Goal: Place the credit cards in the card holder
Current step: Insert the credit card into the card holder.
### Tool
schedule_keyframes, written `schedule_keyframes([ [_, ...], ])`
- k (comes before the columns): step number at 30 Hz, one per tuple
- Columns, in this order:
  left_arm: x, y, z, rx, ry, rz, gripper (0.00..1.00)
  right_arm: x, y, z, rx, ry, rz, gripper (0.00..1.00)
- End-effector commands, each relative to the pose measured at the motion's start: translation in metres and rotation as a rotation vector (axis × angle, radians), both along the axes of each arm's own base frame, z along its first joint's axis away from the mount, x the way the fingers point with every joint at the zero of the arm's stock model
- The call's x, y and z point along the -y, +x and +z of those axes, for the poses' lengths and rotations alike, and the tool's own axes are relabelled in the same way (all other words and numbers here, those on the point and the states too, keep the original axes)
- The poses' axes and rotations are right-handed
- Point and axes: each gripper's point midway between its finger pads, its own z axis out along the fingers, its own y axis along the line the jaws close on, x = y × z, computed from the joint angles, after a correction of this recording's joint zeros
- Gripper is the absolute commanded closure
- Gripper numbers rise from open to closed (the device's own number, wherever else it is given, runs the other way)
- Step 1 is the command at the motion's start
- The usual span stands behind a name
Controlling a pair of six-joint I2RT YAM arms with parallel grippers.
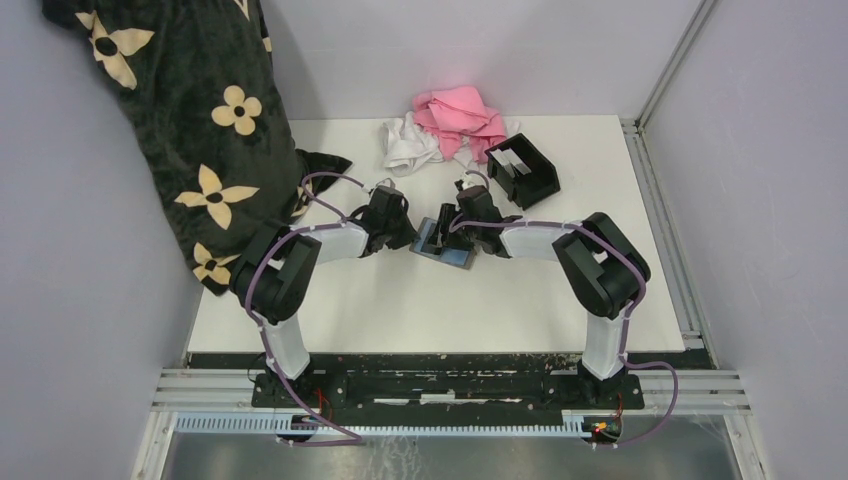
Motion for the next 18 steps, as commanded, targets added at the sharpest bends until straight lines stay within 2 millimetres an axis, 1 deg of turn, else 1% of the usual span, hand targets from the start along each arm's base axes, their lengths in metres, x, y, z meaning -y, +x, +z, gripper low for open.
schedule_keyframes([
  [1, -0.048, -0.066, -0.082, -0.254, 0.226, 0.008, 0.82, 0.063, -0.075, -0.083, -0.328, -0.337, -0.009, 0.48],
  [6, -0.037, -0.073, -0.083, -0.252, 0.195, -0.018, 0.85, 0.058, -0.071, -0.087, -0.334, -0.346, -0.048, 0.48],
  [10, -0.024, -0.081, -0.080, -0.248, 0.147, -0.043, 0.86, 0.054, -0.068, -0.090, -0.349, -0.360, -0.067, 0.48],
  [15, -0.009, -0.091, -0.075, -0.243, 0.057, -0.069, 0.89, 0.044, -0.067, -0.088, -0.354, -0.382, -0.075, 0.48],
  [18, 0.001, -0.097, -0.071, -0.248, 0.007, -0.087, 0.91, 0.046, -0.069, -0.088, -0.353, -0.423, -0.071, 0.48],
])
